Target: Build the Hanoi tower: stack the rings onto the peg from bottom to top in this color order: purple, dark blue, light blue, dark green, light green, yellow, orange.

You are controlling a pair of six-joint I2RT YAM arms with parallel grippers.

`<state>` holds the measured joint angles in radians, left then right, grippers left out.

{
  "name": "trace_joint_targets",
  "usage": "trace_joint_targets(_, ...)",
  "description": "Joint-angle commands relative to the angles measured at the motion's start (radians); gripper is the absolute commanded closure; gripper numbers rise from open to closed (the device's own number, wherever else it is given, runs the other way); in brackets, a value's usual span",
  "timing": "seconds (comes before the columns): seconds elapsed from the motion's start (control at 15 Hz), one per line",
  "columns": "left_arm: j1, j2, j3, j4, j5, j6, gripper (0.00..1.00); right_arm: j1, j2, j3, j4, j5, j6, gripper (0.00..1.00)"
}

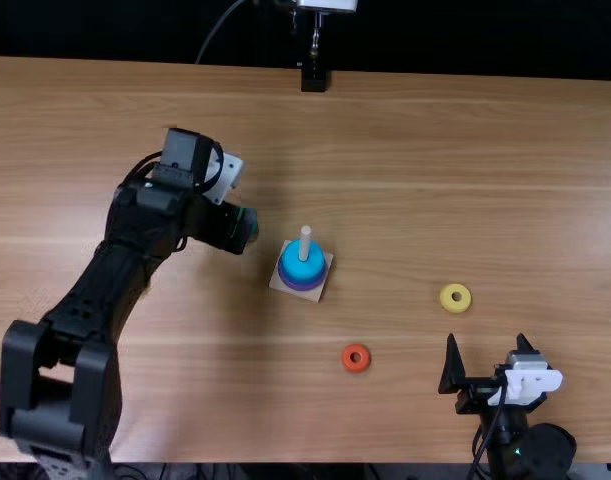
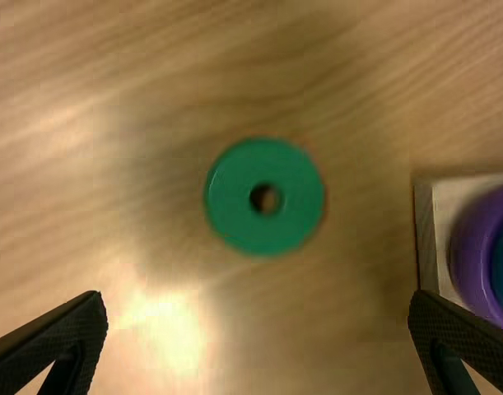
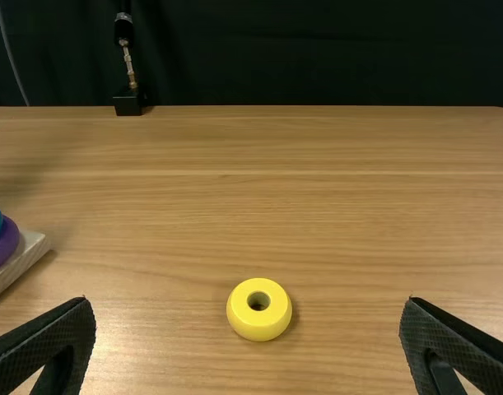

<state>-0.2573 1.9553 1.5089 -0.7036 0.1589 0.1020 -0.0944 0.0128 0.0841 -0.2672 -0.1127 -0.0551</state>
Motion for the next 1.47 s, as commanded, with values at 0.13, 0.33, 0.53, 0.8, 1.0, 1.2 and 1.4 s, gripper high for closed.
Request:
trace_joint_targets(0.13, -0.03, 0.106, 0.099, -0.001, -0.026, 0.036, 0.0, -0.011, -0.013, -0.067, -0.058, -0.012, -0.009, 0.0)
trace_joint_targets(0.33, -0.036, 0.148, 0.099, -0.001, -0.056, 0.038, 0.0, -0.011, -0.013, -0.067, -0.058, -0.012, -0.009, 0.0)
trace_joint_targets(0.53, -0.036, 0.159, 0.099, 0.008, -0.056, 0.038, 0.0, -0.011, -0.013, -0.067, -0.058, -0.012, -0.007, 0.0)
trace_joint_targets(0.8, -0.039, 0.206, 0.099, 0.041, -0.05, 0.038, 0.0, -0.011, -0.013, -0.067, -0.058, -0.012, -0.009, 0.0)
trace_joint_targets(1.0, -0.049, 0.208, 0.099, 0.041, -0.048, 0.038, 0.0, -0.011, -0.013, -0.069, -0.058, -0.012, -0.009, 0.0)
trace_joint_targets(1.2, -0.053, 0.209, 0.097, 0.041, -0.048, 0.038, 0.0, -0.011, -0.013, -0.067, -0.058, -0.012, -0.009, 0.0)
trace_joint_targets(1.4, -0.056, 0.208, 0.091, 0.105, -0.054, 0.038, 0.4, -0.011, -0.013, -0.067, -0.058, -0.012, -0.009, 0.0)
